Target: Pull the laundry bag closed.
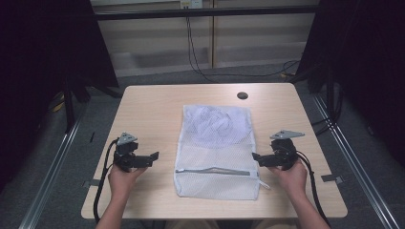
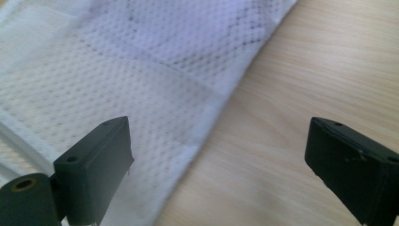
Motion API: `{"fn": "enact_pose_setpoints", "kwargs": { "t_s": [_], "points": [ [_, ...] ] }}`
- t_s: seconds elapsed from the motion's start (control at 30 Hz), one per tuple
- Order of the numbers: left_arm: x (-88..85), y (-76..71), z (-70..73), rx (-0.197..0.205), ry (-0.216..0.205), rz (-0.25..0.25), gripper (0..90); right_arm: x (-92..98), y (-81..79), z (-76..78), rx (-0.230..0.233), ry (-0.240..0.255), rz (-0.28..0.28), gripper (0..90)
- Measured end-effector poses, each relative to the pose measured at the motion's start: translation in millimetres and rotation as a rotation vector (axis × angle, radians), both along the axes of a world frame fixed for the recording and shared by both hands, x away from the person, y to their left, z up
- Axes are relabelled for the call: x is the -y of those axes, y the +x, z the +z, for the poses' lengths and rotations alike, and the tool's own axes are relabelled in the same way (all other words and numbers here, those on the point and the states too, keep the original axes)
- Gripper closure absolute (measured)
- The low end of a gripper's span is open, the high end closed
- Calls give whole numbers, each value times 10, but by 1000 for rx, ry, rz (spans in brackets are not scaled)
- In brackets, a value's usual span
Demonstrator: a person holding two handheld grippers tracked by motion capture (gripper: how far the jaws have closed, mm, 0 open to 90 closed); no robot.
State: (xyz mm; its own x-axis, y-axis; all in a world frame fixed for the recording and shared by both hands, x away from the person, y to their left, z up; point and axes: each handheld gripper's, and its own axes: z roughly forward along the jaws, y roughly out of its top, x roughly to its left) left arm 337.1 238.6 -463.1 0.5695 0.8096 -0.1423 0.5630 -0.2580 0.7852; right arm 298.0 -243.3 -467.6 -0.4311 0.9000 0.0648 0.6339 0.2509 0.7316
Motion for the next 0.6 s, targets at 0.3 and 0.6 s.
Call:
{"fn": "enact_pose_setpoints", "kwargs": {
  "t_s": [0.3, 0.6],
  "points": [
    [152, -18, 17, -36, -11, -80, 67, -248, -18, 138, -15, 40, 66, 97],
    [193, -47, 56, -52, -25, -110, 69, -484, -19, 201, -36, 41, 112, 108]
  ]
}}
